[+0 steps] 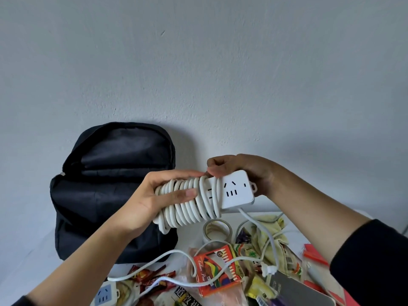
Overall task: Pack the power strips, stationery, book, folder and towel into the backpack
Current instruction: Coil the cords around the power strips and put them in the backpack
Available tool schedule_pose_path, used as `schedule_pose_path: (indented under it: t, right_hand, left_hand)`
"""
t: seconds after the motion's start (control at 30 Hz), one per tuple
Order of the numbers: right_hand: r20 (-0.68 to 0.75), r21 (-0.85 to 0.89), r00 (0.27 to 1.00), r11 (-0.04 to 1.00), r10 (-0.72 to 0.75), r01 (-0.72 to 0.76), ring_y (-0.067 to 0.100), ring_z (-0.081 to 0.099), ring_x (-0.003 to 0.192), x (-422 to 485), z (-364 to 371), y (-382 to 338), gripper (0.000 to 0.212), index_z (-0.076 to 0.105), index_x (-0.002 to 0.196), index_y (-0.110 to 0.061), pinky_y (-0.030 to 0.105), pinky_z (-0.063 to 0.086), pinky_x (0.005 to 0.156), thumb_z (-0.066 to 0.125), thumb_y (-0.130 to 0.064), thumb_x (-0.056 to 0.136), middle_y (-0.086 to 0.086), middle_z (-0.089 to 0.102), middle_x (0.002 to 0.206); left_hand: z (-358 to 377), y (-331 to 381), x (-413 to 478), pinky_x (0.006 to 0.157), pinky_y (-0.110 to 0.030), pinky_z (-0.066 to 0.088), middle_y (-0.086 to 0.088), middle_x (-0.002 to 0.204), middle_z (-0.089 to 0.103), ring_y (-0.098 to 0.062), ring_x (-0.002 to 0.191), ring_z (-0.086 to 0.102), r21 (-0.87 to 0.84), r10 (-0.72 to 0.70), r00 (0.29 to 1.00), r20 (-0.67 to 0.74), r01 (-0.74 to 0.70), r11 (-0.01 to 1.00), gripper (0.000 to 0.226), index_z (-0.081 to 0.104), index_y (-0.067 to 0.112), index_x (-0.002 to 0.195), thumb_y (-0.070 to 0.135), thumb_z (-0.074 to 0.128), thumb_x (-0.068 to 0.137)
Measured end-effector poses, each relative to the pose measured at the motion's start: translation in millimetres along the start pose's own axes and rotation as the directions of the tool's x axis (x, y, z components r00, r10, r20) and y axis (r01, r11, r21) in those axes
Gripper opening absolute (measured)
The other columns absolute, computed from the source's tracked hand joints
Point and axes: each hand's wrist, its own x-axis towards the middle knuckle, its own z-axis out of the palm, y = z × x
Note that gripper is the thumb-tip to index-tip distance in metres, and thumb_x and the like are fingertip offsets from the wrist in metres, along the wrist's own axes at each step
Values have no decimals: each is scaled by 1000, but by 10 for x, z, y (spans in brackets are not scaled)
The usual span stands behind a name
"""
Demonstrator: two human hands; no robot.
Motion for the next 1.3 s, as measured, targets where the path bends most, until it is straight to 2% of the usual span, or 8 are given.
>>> schedule_pose_path:
  t: [0.2,0.4,0.57,0.7,0.8,1.03,1.17,1.3]
  right_hand:
    - [30,22,985,985,171,-172,20,66,79,-3,45,63,30,77,98,-12,31,53,79,79,-33,78,11,71,91]
    - [-15,270,995,959,98,-90,18,64,67,50,-6,226,33,76,77,-13,31,44,72,89,-40,63,6,67,76]
    - [-119,428,988,892,-101,143,10,49,46,83,-34,290,31,71,70,-13,21,36,47,49,-5,89,3,58,64]
    - [-224,2,935,959,-275,283,11,39,48,110,3,371,33,66,86,-6,21,31,42,37,1,101,6,49,62]
    - [-335,-375,896,914,-290,155,14,33,46,73,-21,472,44,67,90,1,23,29,48,45,-31,109,4,44,55]
    - [-324,-587,913,809,-248,11,16,48,60,64,-100,740,46,54,91,-14,48,53,82,38,-54,106,-10,38,55]
    - [-395,-614,876,789,-276,-29,19,45,64,89,-189,823,33,49,90,-16,44,56,67,48,-45,105,2,45,69]
    - [-354,-771,792,635,-498,55,11,31,58,26,-180,787,36,42,71,-33,28,32,57,50,-37,106,-8,36,60]
  left_hand:
    - [39,-64,-7,92,-32,58,-15,119,74,-33,112,69,-40,2,998,-70,-5,999,43,77,10,114,24,80,73]
    - [79,-60,-26,93,-36,58,-18,120,73,-34,112,70,-108,2,996,-95,-12,994,46,77,11,117,26,77,73]
    - [71,-23,7,91,-36,59,-18,123,71,-32,111,69,-193,2,988,-153,-32,981,48,75,12,120,28,75,75]
    - [93,-55,48,90,-33,59,-18,123,72,-29,110,70,-248,-12,967,-253,-53,967,45,73,8,123,19,75,80]
    - [48,-27,108,83,-29,58,-16,124,71,-25,108,69,-340,-29,947,-321,-86,937,43,70,9,127,23,68,86]
    - [39,-35,152,83,-30,56,-14,121,74,-24,109,70,-296,-80,884,-460,-68,953,44,74,11,122,24,72,81]
    - [0,-38,142,76,-26,58,-13,119,75,-22,105,71,-354,-113,862,-495,-81,932,44,73,11,123,22,72,81]
    - [-84,-45,155,78,-24,60,-8,112,78,-18,101,73,-158,-36,821,-570,-66,985,33,76,14,118,13,76,85]
